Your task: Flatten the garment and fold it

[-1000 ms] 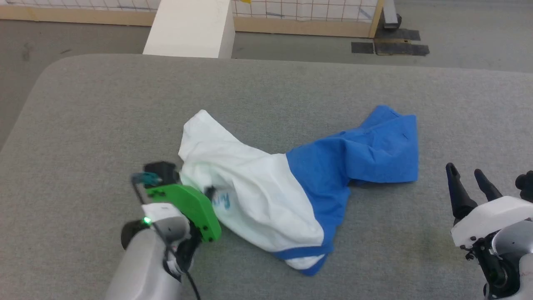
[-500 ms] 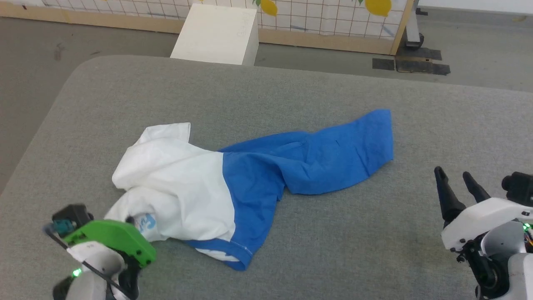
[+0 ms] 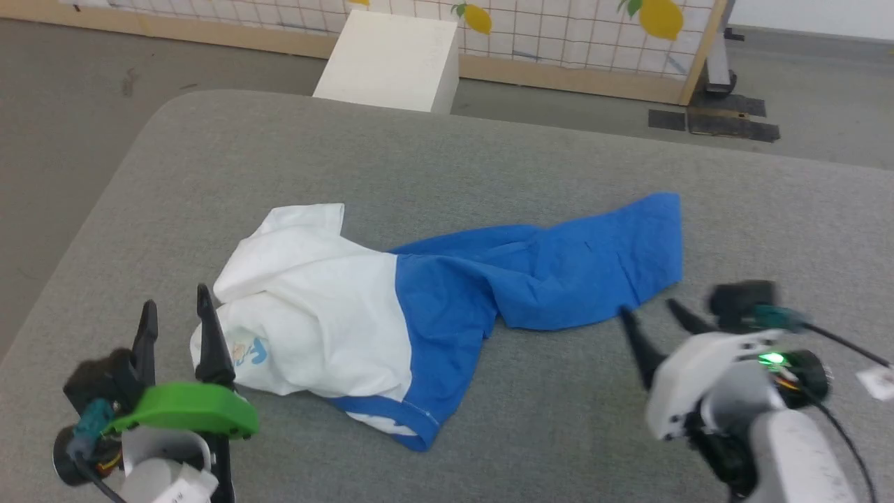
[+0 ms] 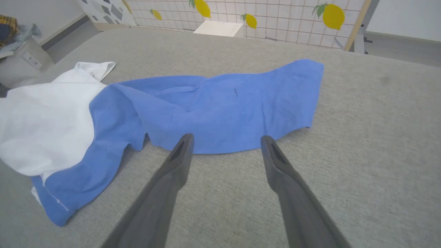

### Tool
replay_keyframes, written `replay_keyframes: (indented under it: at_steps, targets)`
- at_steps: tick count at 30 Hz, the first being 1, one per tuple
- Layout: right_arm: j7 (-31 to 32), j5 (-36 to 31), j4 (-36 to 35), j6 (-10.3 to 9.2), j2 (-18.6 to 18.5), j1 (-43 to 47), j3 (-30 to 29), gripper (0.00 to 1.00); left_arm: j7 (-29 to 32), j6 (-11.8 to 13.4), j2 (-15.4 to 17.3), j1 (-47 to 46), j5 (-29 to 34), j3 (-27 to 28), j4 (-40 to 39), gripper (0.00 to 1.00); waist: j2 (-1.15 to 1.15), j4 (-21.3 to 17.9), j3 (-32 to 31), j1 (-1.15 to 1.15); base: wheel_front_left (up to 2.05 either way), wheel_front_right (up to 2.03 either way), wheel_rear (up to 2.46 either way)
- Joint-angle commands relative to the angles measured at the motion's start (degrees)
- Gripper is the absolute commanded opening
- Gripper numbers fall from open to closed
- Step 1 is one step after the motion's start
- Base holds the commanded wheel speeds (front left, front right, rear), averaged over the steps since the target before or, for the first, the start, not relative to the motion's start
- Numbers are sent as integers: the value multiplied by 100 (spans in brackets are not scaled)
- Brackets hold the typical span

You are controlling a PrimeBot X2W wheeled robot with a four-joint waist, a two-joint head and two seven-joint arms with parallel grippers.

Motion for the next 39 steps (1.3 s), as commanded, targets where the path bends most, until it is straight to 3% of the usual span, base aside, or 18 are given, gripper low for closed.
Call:
replay_keyframes:
  at_steps: [1, 10, 18, 24, 25, 26, 33, 39]
  targets:
    - [111, -182, 63, -8, 8, -152, 194, 100, -125, -40, -32, 134, 105, -15, 7, 100, 0, 81, 43, 0, 0, 0, 0]
    - [1066, -765, 949, -8, 8, -1261, 1495, 100, -296, -87, -350, 172, 334, -93, -25, 100, 0, 416, 368, 0, 0, 0, 0]
    - [1585, -1286, 2088, -8, 8, -2132, 1775, 100, -299, -265, -520, -97, 282, -198, 36, 100, 0, 702, 786, 0, 0, 0, 0]
    - [1928, -1224, 2739, -8, 8, -2289, 2043, 100, -300, -325, -572, -182, 248, -189, 104, 100, 0, 723, 880, 0, 0, 0, 0]
    - [1946, -1173, 2795, -8, 8, -2307, 2061, 33, -300, -326, -578, -183, 247, -173, 106, 100, 0, 705, 878, 0, 0, 0, 0]
    - [1907, -1111, 2808, -8, 8, -2327, 2082, 0, -300, -324, -582, -182, 249, -159, 106, 100, 0, 685, 874, 0, 0, 0, 0]
    - [1148, -610, 2367, -8, -20, -2428, 1540, 0, -300, -362, -599, -199, 301, -67, 111, 100, 0, 465, 682, 0, 0, 0, 0]
    - [918, -415, 1341, -8, -462, -2179, 522, 0, -300, -397, -602, -121, 384, 25, 91, 100, 0, 196, 427, 0, 0, 0, 0]
